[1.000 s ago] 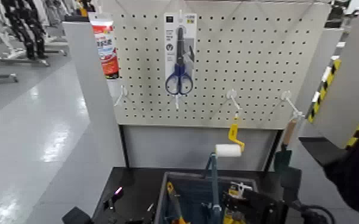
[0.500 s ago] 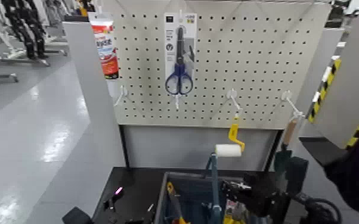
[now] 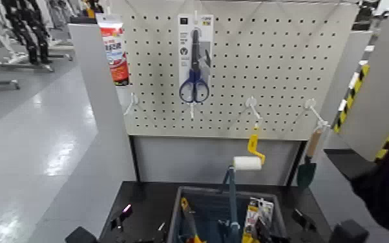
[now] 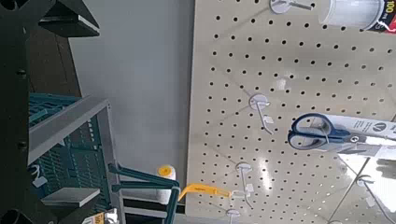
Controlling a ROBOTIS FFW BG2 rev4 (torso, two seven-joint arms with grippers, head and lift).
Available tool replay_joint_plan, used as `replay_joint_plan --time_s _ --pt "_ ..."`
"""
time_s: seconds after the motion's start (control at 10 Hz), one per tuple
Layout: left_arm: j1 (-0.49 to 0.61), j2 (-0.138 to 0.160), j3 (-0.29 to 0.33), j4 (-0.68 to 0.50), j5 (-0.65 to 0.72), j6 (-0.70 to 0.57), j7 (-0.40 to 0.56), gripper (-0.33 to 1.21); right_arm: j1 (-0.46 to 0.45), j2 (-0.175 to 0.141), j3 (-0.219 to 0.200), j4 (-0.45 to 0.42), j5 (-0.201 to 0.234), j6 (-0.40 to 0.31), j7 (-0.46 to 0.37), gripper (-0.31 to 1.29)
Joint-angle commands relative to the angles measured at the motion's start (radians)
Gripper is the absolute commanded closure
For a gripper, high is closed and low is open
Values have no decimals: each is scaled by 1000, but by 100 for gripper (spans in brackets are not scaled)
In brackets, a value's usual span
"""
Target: Put the black wrench into the crate.
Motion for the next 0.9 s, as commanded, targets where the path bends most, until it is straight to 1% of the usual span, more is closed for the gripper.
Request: replay_joint_plan --time_s 0.1,0.2,0.3,0.4,0.8,0.9 --pt "1 0 2 0 0 0 0 10 110 -25 55 -4 0 -152 -154 7" --pt "2 0 4 0 0 0 0 10 137 -39 86 2 19 -211 -223 8" --pt "2 0 5 0 0 2 0 10 162 -42 101 13 26 -263 -271 9" --pt "4 -1 7 0 0 2 0 10 169 -41 106 33 29 -314 -293 12" --pt "8 -9 11 0 0 2 0 10 166 -42 114 31 35 -303 -294 12" --pt "8 -7 11 0 0 2 0 10 165 -42 114 31 45 -309 -294 12"
